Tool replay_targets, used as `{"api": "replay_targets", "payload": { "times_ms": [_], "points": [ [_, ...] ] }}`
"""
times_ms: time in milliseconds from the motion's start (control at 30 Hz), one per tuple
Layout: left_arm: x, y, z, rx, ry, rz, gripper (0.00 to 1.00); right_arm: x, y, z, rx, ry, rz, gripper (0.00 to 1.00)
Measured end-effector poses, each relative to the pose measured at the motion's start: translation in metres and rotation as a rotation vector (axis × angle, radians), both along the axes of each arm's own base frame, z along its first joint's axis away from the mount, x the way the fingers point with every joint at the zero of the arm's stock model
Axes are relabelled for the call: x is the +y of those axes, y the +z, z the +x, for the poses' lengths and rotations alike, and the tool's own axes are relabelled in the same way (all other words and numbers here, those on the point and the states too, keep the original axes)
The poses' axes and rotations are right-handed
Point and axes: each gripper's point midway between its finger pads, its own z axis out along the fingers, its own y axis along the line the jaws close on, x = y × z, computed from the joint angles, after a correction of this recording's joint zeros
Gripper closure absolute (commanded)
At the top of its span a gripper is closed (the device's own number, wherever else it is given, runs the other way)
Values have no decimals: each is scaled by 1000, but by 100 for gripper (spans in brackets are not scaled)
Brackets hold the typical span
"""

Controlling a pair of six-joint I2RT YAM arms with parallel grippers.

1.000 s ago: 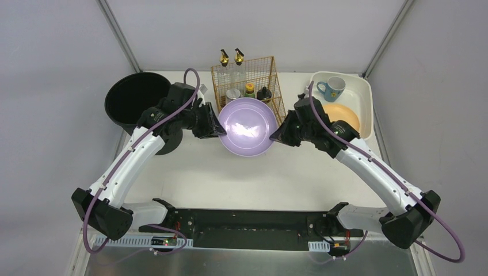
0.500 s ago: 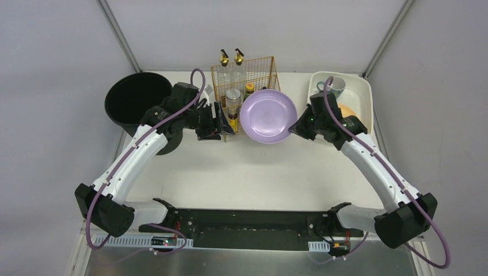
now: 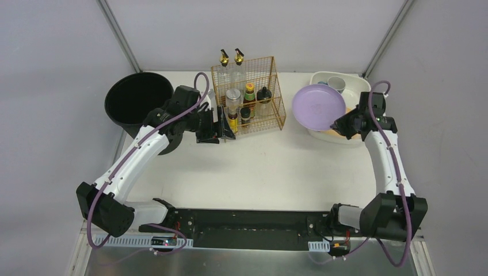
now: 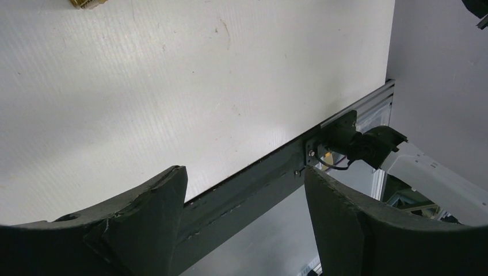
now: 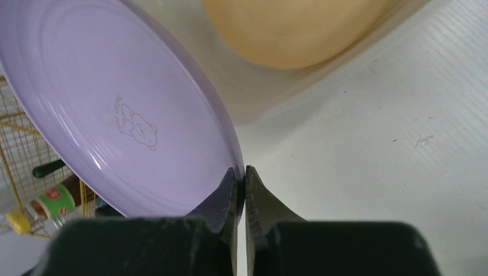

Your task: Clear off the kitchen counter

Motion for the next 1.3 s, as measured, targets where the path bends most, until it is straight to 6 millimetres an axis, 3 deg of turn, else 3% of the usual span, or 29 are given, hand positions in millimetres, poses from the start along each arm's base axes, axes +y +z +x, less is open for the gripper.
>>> {"api": "replay_targets", "payload": {
  "times_ms": [533,733,867,1067,1300],
  "points": [
    [6,-22,-6,-2,-55,54,13,-86,-87,27,213,-281,-8,100],
    [7,-28,-9,5,-63,64,12,-106,-115,37,282,-327,-12,100],
    [8,-29,-8,-1,-69,68,12,-113,-123,44,289,-345,-10,100],
    [8,-29,-9,-4,-73,70,11,-121,-128,51,290,-368,-13,58],
    [8,-29,-9,-4,-73,70,11,-125,-121,60,252,-378,-12,46]
  ]
}}
